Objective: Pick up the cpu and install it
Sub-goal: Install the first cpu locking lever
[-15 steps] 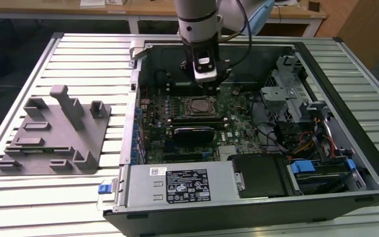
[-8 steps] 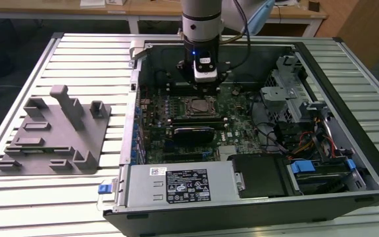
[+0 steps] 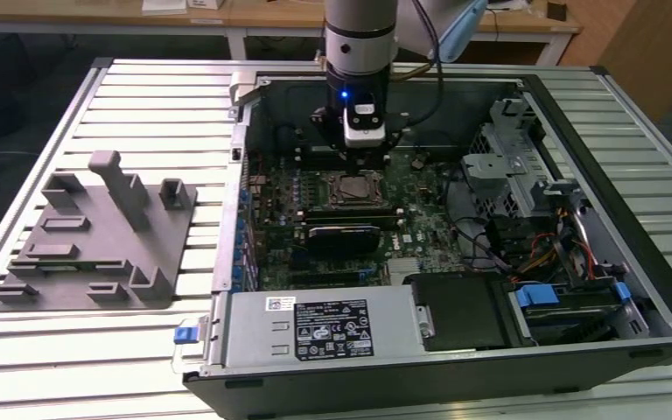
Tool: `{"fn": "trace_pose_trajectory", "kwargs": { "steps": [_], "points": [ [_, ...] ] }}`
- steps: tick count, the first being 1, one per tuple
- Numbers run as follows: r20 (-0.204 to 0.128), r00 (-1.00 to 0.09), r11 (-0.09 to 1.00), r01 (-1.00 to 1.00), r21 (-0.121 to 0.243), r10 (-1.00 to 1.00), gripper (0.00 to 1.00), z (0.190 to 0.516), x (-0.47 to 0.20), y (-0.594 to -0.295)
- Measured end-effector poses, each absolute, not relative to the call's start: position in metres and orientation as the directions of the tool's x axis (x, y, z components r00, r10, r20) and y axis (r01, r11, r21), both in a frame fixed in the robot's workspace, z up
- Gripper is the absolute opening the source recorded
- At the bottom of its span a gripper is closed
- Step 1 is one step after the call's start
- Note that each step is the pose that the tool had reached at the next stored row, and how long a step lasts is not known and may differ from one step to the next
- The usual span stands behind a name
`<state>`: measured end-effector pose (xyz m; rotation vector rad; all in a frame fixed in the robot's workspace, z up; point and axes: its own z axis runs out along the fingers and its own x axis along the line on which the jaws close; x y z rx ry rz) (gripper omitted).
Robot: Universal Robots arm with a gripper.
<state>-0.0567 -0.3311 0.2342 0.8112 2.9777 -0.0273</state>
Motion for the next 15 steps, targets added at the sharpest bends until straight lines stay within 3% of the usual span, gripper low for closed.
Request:
{"fn": "trace_pose_trajectory", "kwargs": {
  "steps": [15],
  "points": [
    [-0.058, -0.924, 0.925, 0.379, -0.002, 0.378, 0.11, 0.2333, -0.0479, -0.3315]
  ]
}}
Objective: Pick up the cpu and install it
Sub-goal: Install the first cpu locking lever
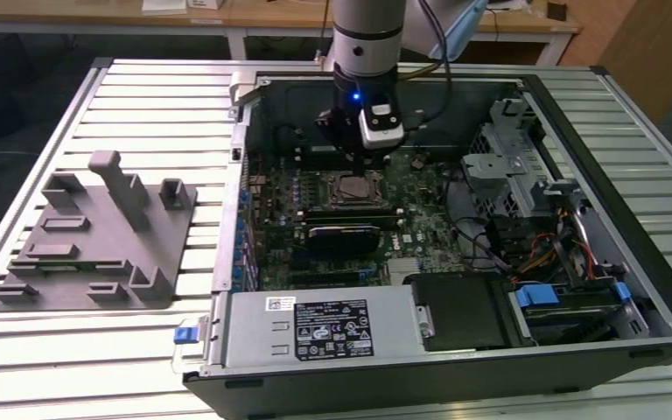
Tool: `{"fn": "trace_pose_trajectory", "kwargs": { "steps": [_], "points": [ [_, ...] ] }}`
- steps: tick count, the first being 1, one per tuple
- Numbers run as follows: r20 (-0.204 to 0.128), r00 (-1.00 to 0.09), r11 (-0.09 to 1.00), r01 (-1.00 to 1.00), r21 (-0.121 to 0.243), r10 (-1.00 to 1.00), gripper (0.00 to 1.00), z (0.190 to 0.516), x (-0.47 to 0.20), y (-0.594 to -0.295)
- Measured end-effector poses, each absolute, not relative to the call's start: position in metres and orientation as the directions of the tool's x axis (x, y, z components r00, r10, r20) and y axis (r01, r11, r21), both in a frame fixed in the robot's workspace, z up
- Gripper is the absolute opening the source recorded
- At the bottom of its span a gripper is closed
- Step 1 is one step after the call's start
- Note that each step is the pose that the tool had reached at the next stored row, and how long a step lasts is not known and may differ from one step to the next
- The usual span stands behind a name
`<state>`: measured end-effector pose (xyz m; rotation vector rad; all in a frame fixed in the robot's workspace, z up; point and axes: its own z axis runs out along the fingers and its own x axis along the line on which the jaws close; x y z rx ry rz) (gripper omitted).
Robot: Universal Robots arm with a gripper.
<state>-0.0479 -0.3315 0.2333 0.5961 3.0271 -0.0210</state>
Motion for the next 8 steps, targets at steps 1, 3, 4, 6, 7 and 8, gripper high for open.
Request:
{"fn": "trace_pose_trajectory", "kwargs": {
  "steps": [1, 3, 4, 6, 7, 8],
  "points": [
    [-0.058, -0.927, 0.928, 0.372, -0.002, 0.371, 0.11, 0.2331, -0.0479, -0.3315],
    [-0.058, -0.932, 0.933, 0.359, -0.003, 0.359, 0.11, 0.2329, -0.0478, -0.3319],
    [-0.058, -0.934, 0.935, 0.354, -0.003, 0.354, 0.11, 0.2328, -0.0478, -0.3322],
    [-0.058, -0.937, 0.939, 0.345, -0.003, 0.344, 0.11, 0.2324, -0.0478, -0.3331],
    [-0.058, -0.939, 0.94, 0.341, -0.003, 0.34, 0.11, 0.2323, -0.0478, -0.3335],
    [-0.058, -0.94, 0.942, 0.336, -0.002, 0.336, 0.11, 0.2321, -0.0478, -0.334]
  ]
}}
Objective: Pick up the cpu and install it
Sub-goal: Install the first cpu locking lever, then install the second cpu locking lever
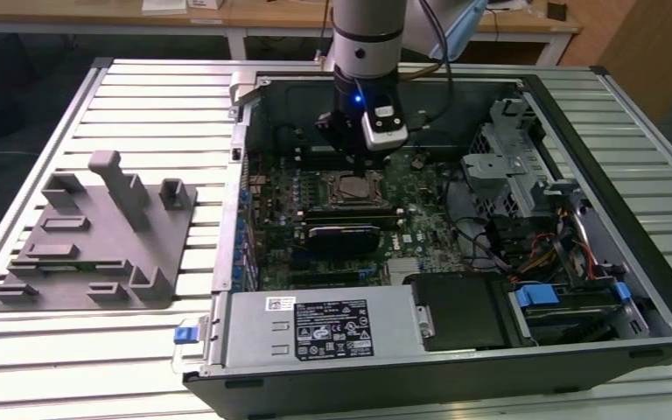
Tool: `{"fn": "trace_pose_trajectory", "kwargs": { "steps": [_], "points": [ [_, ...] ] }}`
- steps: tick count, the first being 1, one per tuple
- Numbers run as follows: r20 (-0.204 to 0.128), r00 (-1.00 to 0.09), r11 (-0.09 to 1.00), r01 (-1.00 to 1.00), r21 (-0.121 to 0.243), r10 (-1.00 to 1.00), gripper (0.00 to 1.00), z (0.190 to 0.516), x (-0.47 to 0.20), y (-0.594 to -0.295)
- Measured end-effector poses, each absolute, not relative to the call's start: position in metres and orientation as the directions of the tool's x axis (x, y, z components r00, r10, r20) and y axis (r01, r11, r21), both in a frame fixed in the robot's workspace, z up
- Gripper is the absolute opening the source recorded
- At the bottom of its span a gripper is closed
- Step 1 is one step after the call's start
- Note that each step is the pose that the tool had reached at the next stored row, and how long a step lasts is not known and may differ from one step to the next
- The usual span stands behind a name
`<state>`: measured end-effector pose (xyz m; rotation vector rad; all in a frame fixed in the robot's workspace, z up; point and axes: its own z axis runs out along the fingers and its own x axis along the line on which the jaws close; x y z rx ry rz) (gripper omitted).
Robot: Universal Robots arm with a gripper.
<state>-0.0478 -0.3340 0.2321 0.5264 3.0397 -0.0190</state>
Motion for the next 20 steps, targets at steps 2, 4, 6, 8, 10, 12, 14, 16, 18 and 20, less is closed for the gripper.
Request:
{"fn": "trace_pose_trajectory", "kwargs": {
  "steps": [2, 4, 6, 8, 10, 12, 14, 16, 18, 20],
  "points": [
    [-0.058, -0.942, 0.944, 0.33, -0.002, 0.329, 0.11, 0.2319, -0.0478, -0.3352],
    [-0.058, -0.943, 0.944, 0.33, -0.002, 0.329, 0.11, 0.2318, -0.0478, -0.3352],
    [-0.058, -0.943, 0.944, 0.329, -0.003, 0.328, 0.11, 0.2319, -0.0478, -0.3353],
    [-0.058, -0.943, 0.944, 0.329, -0.003, 0.328, 0.11, 0.232, -0.0478, -0.3353],
    [-0.058, -0.943, 0.944, 0.329, -0.003, 0.328, 0.11, 0.2331, -0.0478, -0.3353],
    [-0.058, -0.943, 0.944, 0.329, -0.002, 0.328, 0.11, 0.2349, -0.0478, -0.3353],
    [-0.058, -0.943, 0.944, 0.329, -0.002, 0.328, 0.11, 0.2367, -0.0478, -0.3353],
    [-0.058, -0.943, 0.944, 0.329, -0.003, 0.328, 0.11, 0.2383, -0.0478, -0.3353],
    [-0.058, -0.943, 0.944, 0.329, -0.003, 0.328, 0.11, 0.2399, -0.0478, -0.3353],
    [-0.058, -0.943, 0.944, 0.329, -0.002, 0.328, 0.11, 0.2406, -0.0477, -0.3352]
  ]
}}
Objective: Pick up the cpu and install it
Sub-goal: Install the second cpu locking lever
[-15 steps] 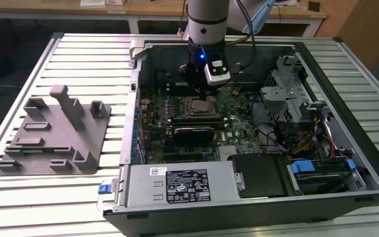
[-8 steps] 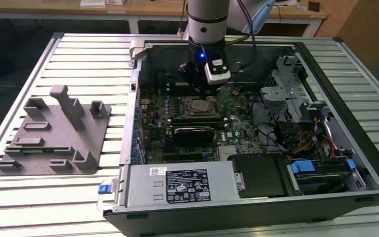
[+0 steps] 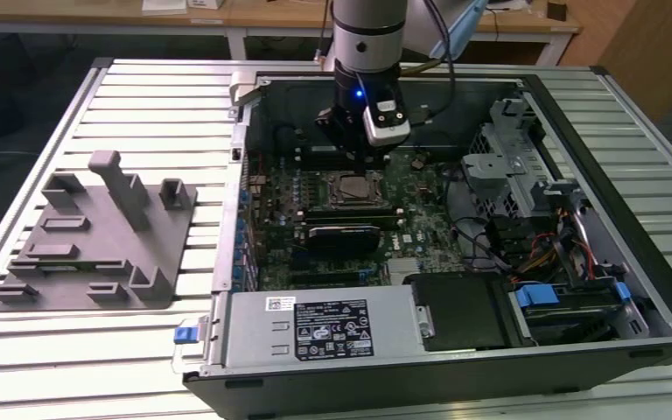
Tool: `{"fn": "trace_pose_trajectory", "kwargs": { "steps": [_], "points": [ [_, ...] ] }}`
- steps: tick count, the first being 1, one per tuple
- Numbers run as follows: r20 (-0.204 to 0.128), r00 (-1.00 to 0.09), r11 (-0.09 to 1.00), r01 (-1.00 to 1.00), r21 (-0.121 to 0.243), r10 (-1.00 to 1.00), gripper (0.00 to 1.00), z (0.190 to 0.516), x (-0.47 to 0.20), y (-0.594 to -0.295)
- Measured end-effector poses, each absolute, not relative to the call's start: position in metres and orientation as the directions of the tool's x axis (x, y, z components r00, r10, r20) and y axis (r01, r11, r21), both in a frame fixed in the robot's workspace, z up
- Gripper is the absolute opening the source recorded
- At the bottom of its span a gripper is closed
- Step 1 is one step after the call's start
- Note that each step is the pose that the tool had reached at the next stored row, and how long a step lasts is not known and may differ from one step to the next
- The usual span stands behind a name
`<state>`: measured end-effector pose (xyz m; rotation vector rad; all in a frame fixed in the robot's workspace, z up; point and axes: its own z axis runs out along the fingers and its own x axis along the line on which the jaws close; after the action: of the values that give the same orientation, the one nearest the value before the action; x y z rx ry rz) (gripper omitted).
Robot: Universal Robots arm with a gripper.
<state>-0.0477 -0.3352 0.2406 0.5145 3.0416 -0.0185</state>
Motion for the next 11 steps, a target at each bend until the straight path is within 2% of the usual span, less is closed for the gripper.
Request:
{"fn": "trace_pose_trajectory", "kwargs": {
  "steps": [11],
  "points": [
    [-0.058, -0.943, 0.944, 0.329, -0.003, 0.328, 0.11, 0.2408, -0.0478, -0.3411]
  ]
}}
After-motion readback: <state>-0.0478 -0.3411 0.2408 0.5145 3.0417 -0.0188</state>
